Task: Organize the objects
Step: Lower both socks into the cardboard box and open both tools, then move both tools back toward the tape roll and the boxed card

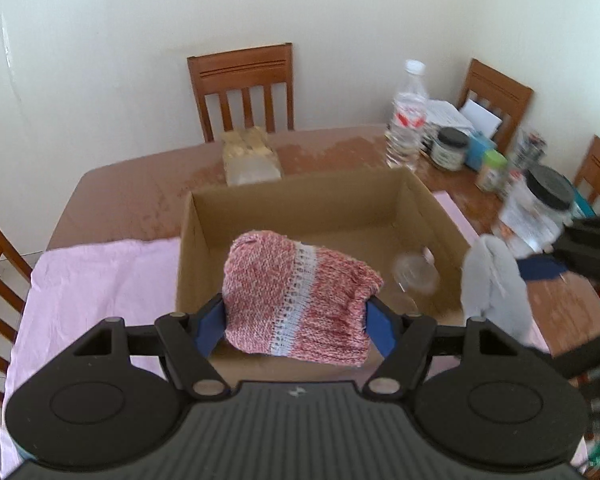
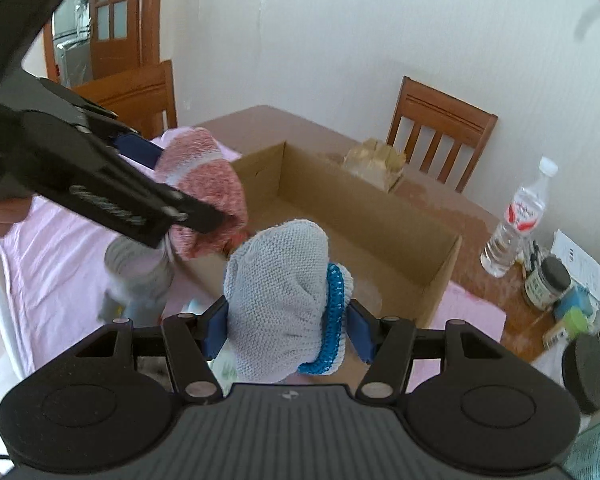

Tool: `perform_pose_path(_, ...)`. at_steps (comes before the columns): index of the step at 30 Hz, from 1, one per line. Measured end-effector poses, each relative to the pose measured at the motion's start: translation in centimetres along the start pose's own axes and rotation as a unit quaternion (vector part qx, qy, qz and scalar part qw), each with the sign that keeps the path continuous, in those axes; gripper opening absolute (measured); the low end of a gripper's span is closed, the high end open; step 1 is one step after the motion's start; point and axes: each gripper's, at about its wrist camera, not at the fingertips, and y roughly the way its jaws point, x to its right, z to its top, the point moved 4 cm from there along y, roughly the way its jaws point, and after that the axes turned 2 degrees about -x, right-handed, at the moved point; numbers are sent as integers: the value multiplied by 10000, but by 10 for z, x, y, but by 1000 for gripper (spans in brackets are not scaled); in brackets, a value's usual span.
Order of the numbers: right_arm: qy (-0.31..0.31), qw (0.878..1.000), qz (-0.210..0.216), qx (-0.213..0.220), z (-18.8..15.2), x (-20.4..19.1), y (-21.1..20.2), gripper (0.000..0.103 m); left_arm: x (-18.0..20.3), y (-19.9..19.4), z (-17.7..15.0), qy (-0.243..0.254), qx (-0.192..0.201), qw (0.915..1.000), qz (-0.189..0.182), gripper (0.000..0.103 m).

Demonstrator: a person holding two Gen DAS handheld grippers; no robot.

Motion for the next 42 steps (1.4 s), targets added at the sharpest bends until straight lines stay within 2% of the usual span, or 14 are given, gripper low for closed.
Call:
perform_pose_path(6, 250, 9996, -119, -60, 32, 11, 32, 66, -12, 35, 34, 7, 58, 9998, 184, 75)
perform_pose_path(7, 265, 9995, -115, -91, 34, 12, 37, 70, -14, 40, 37, -7, 46, 9998, 172, 80)
perform_pose_path(8, 305, 9994, -110, -125, 36, 12, 42, 80, -16, 44, 39, -44, 45, 9998, 184, 88)
perform_pose_path(9, 351, 9992, -149, -107, 36, 13, 44, 87, -17, 48, 42, -97, 75, 9996, 241, 93)
perform_pose_path(10, 389, 9990, -197, -59, 37, 13, 45, 99, -19, 50, 42, -124, 105, 9994, 308, 97)
perform_pose_path(11, 407, 9989, -228, 16, 36, 12, 44, 103, -20, 51, 43, -114, 131, 9992, 349, 97)
perform_pose_path(19, 298, 9989, -349, 12, 35, 8, 36, 103, -21, 42, 38, 148, 19, 9993, 337, 101)
perform_pose_path(27, 302, 9989, -357, 30, 34, 0, 22, 103, -24, 14, 26, 208, 128, 9990, 381, 102)
perform_pose_path(33, 403, 9985, -361, 65, 9, -16, 10, 103, -19, -3, -13, 284, 336, 9989, 131, 102)
perform_pose_path(37, 618, 9970, -454, -51, -20, -31, 2, 103, -12, -11, -47, 195, 97, 9997, 106, 102)
perform_pose_path(42, 786, 9954, -523, -158, -61, -51, -6, 103, -4, -23, -86, 282, 139, 9989, 349, 102)
